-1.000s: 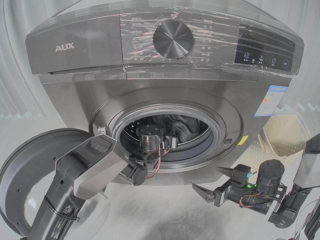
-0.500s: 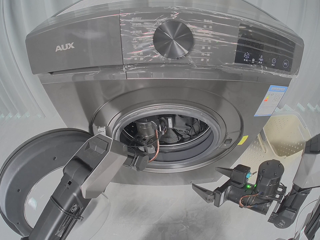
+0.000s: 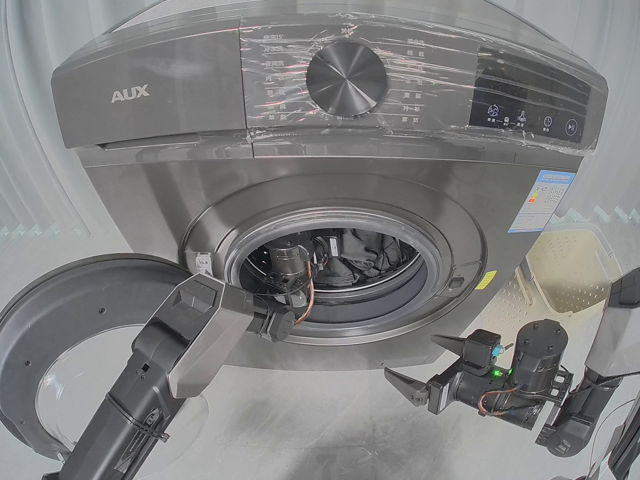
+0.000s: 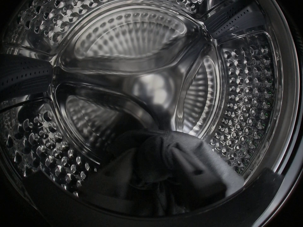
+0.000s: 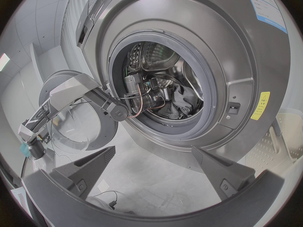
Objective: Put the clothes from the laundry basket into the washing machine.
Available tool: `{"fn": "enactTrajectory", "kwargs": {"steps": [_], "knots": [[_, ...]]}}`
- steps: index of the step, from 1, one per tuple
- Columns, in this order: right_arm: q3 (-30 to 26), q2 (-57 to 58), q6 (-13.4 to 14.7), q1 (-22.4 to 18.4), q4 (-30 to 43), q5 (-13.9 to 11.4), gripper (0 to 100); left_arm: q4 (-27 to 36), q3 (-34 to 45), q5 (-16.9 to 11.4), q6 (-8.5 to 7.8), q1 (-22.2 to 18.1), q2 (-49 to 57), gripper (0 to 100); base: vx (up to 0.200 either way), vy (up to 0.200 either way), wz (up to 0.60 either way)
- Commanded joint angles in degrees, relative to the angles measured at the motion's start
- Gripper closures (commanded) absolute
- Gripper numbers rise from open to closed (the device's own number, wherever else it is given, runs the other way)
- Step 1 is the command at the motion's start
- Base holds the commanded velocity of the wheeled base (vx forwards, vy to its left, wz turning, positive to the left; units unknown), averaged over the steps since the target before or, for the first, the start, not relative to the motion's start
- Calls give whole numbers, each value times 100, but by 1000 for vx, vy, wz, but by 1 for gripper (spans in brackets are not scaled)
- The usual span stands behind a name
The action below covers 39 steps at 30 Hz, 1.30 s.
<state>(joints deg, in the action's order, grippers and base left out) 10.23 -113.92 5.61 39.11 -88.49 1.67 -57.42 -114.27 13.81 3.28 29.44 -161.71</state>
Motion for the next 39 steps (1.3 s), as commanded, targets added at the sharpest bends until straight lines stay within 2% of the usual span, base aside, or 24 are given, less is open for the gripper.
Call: {"fn": "enactTrajectory", "kwargs": {"steps": [1, 9, 16, 18, 20, 21, 22, 29, 39], "knots": [[6, -7, -7, -8, -1, 0, 0, -15, 160, -1, 6, 62, 69, 0, 0, 0, 0], [-3, 19, -7, -61, -1, -9, 0, -252, 1452, -1, -3, 378, 772, 0, 0, 0, 0], [-38, 45, -7, -114, -1, -18, 0, -516, 3465, -98, -29, 686, 1783, 0, 0, 0, 0], [-30, 45, -7, -114, -1, -18, 0, -542, 3755, -107, -38, 730, 1924, 0, 0, 0, 0], [-38, 54, -7, -114, -1, -18, 0, -657, 4423, -116, -55, 800, 2231, 0, 0, 0, 0], [-38, 54, -7, -114, -1, -18, 0, -657, 4423, -116, -55, 800, 2231, 0, 0, 0, 0], [-38, 63, -7, -114, -1, -18, 0, -815, 4836, -160, -55, 862, 2434, 0, 0, 0, 0], [-38, 63, 2, -114, -1, -18, 0, -1246, 5618, -168, -47, 1073, 2873, 0, 0, 0, 0], [-82, 107, -7, -167, -1, -9, 0, -1703, 6295, -160, 15, 1451, 3181, 0, 0, 0, 0]]}}
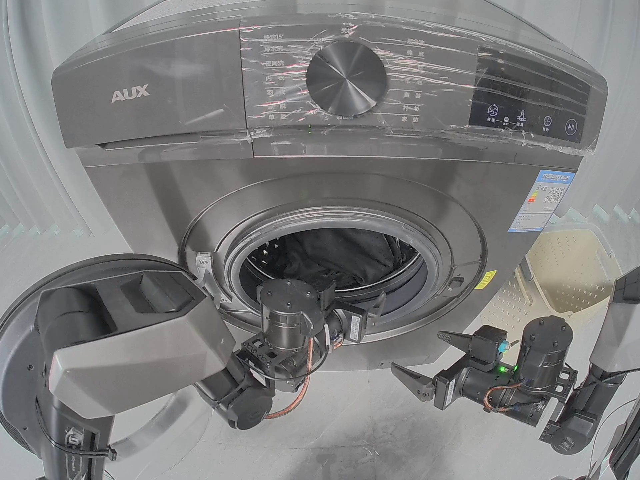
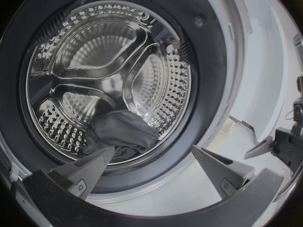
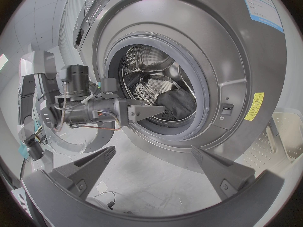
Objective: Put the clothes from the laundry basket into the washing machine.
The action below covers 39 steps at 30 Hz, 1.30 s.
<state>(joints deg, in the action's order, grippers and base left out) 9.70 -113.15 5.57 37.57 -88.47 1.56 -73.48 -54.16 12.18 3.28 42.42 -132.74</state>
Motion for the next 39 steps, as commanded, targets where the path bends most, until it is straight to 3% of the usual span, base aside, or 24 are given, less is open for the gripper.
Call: {"fn": "enactTrajectory", "kwargs": {"steps": [1, 4, 8, 11, 13, 15, 18, 23, 30, 35, 39], "knots": [[-56, 83, -12, -22, -4, 2, 0, -210, 503, 4, 24, 214, 425, 0, 0, 0, 0], [-65, 100, -12, -31, -4, 20, 0, -377, 881, 4, 138, 266, 688, 0, 0, 0, 0], [-197, 347, -12, -39, -4, 29, 0, -430, 1857, 4, 481, 363, 1444, 0, 0, 0, 0], [-241, 434, -39, -39, 5, 55, 0, -483, 2182, 48, 533, 363, 1655, 0, 0, 0, 0], [-241, 681, -65, 13, 5, 248, 0, -852, 2885, 92, 551, 416, 1998, 0, 0, 0, 0], [-250, 795, -65, 5, 5, 450, 0, -1212, 3166, 101, 551, 469, 2165, 0, 0, 0, 0], [-241, 1006, -65, -101, 14, 547, 0, -1555, 3333, 136, 542, 460, 2314, 0, 0, 0, 0], [-434, 1472, -83, -540, 84, 556, 0, -1528, 3720, 619, 489, 521, 2692, 0, 0, 0, 0], [-768, 1973, -109, -760, 93, 565, 0, -1520, 4115, 619, 472, 495, 3448, 0, -57, 0, 0], [-970, 2113, -153, -786, 119, 591, 0, -1520, 4502, 610, 164, 416, 3852, 0, -200, 0, 0], [-970, 2227, -162, -778, 286, 855, 0, -1520, 4748, 566, 59, 179, 4116, 0, -200, 0, 0]]}}
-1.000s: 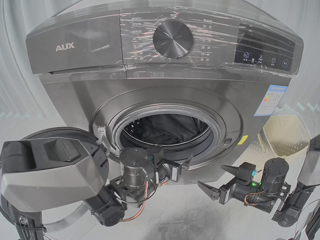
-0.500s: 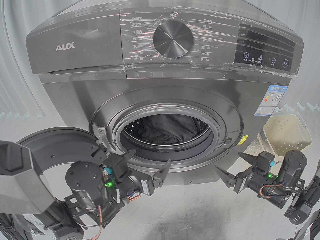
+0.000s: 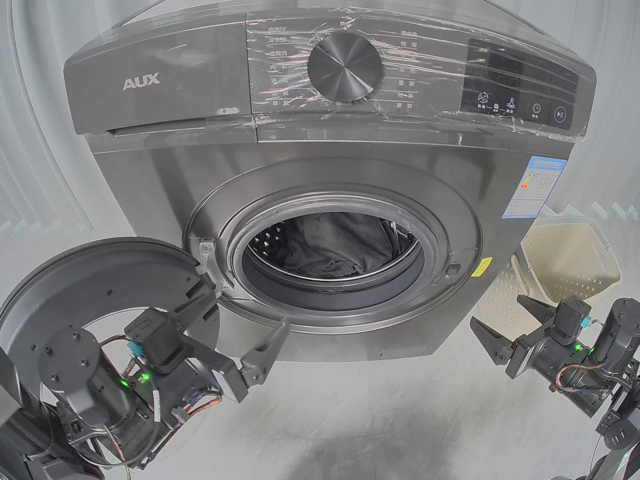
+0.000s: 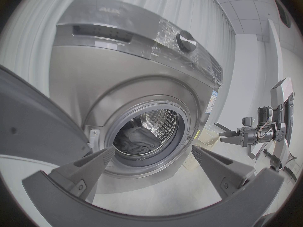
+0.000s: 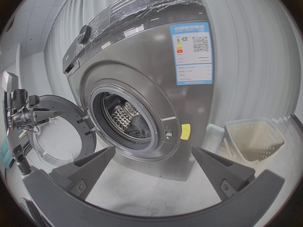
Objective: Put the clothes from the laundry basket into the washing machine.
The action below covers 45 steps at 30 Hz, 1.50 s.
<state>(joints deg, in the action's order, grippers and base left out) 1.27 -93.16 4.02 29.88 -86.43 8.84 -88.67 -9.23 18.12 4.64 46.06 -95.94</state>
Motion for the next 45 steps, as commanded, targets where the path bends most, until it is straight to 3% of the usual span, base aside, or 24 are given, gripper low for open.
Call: {"fn": "enactTrajectory", "kwargs": {"steps": [1, 5, 9, 11, 12, 17, 19, 23, 27, 28, 32, 33, 35, 39, 43, 45], "knots": [[-127, 281, -7, -8, 153, 188, 0, -1, 325, -62, -104, -229, 489, 0, -200, 0, 0], [-127, 518, -7, -8, 425, 320, 0, 8, 519, -98, -148, -255, 752, 0, -200, 0, 0], [-127, 1072, -7, -8, 1269, 329, 0, 43, 686, -203, -254, -448, 1060, 0, -200, 0, 0], [-127, 1362, -7, 18, 1682, 320, 0, 52, 782, -335, -280, -554, 1148, 0, -200, 0, 0], [-127, 1845, -7, 53, 2271, 294, 0, 43, 888, -511, -297, -694, 1280, 0, -200, 0, 0], [-127, 2601, 20, -44, 3106, 355, 0, 289, 914, -520, -280, -835, 1693, 0, -200, 0, 0], [-127, 2742, 20, -70, 3229, 382, 0, 368, 914, -520, -280, -861, 1789, 0, -200, 0, 0], [-127, 3524, 37, -281, 3862, 628, 0, 1186, 914, -537, -210, -905, 2492, 0, 0, 0, 0], [-127, 3542, 46, -281, 3879, 628, 0, 1186, 914, -537, -210, -905, 2492, 0, -100, 0, 0], [-127, 4139, 46, -518, 4398, 637, 0, 2188, 914, -493, -218, -905, 3319, 0, -200, 0, 0], [-127, 4412, 64, -562, 4600, 637, 0, 2689, 914, -476, -210, -905, 3740, 0, 0, 0, 0], [-127, 4772, 72, -615, 4908, 637, 0, 3418, 914, -502, -201, -941, 4382, 0, 0, 0, 0], [-127, 5053, 64, -747, 5171, 628, 0, 3919, 914, -511, -201, -1108, 4698, 0, 0, 0, 0], [-127, 5704, 2, -1002, 5725, 593, 0, 4675, 914, -493, -174, -1354, 5349, 0, 0, 0, 0], [-127, 6240, -95, -1318, 6042, 566, 0, 4983, 923, -493, -51, -1670, 5727, 0, 0, 0, 0], [-127, 6785, -183, -1547, 6358, 522, 0, 5308, 923, -493, -16, -2022, 6070, 0, 0, 0, 0]]}}
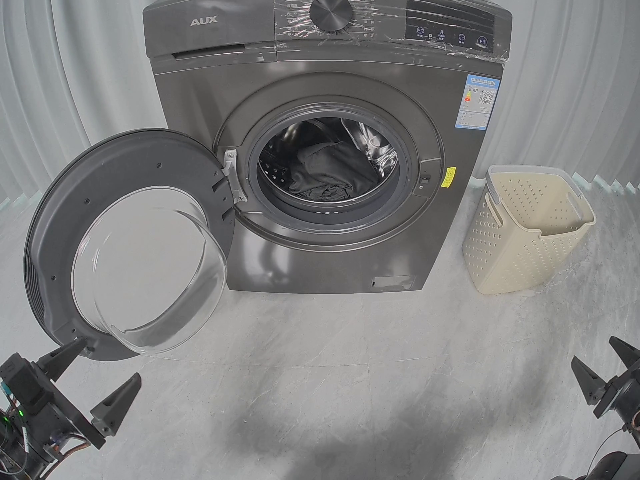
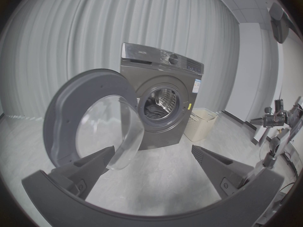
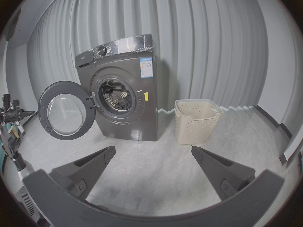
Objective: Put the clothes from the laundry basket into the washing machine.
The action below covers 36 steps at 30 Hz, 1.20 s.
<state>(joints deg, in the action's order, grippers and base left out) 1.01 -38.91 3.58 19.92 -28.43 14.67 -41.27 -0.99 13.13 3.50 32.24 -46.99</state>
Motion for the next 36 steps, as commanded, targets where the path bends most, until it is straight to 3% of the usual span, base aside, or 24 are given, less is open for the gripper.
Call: {"fn": "enactTrajectory", "kwargs": {"steps": [1, 6, 10, 12, 13, 15, 17, 18, 21, 22, 23, 27, 28, 31, 36], "knots": [[-101, 1597, -147, -621, 751, -78, 0, 752, 99, 14, 98, -834, 1368, 0, 0, 0, 0], [-75, 2494, -244, -876, 1410, -139, 0, 1411, 99, -56, 90, -1537, 2107, 0, 0, 0, 0], [-84, 2775, -411, -1403, 1621, -192, 0, 2008, 99, -100, 98, -1976, 2625, 0, 0, 0, 0], [-92, 2828, -464, -1473, 1648, -245, 0, 2087, 99, -100, 90, -2047, 2696, 0, 0, 0, 0], [-92, 3083, -543, -1676, 1894, -552, 0, 2369, 99, -153, 81, -2266, 2959, 0, 0, 0, 0], [-92, 3232, -552, -1737, 2052, -702, 0, 2457, 99, -223, 54, -2354, 3065, 0, 0, 0, 0], [-5, 3891, -561, -1966, 2781, -1273, 0, 2668, 99, -601, 19, -2750, 3416, 0, 0, 0, 0], [48, 3891, -543, -1974, 2896, -1379, 0, 2703, 99, -742, 10, -2855, 3557, 0, 0, 0, 0], [-5, 3891, -508, -1974, 2799, -1256, 0, 2931, 99, -1225, -77, -3268, 4172, 0, 0, 0, 0], [-5, 3891, -508, -1974, 2799, -1256, 0, 2931, 99, -1225, -77, -3268, 4172, 0, 0, 0, 0], [-92, 3891, -481, -1974, 2588, -1203, 0, 3221, 99, -1497, -200, -3418, 4462, 0, 0, 0, 0], [-101, 3891, -376, -1966, 2579, -1203, 0, 3467, 99, -1454, -174, -3400, 4409, 0, 0, 0, 0], [-92, 3891, -104, -1966, 2755, -1247, 0, 3696, 99, -1506, -200, -3312, 4515, 0, 0, 0, 0], [-92, 3891, -165, -1974, 2825, -1264, 0, 3828, 72, -1735, -174, -3216, 4699, 0, 0, 0, 0], [-101, 3891, -385, -1974, 2852, -1431, 0, 4206, 81, -1410, -332, -3207, 4699, 0, 0, 0, 0]]}}
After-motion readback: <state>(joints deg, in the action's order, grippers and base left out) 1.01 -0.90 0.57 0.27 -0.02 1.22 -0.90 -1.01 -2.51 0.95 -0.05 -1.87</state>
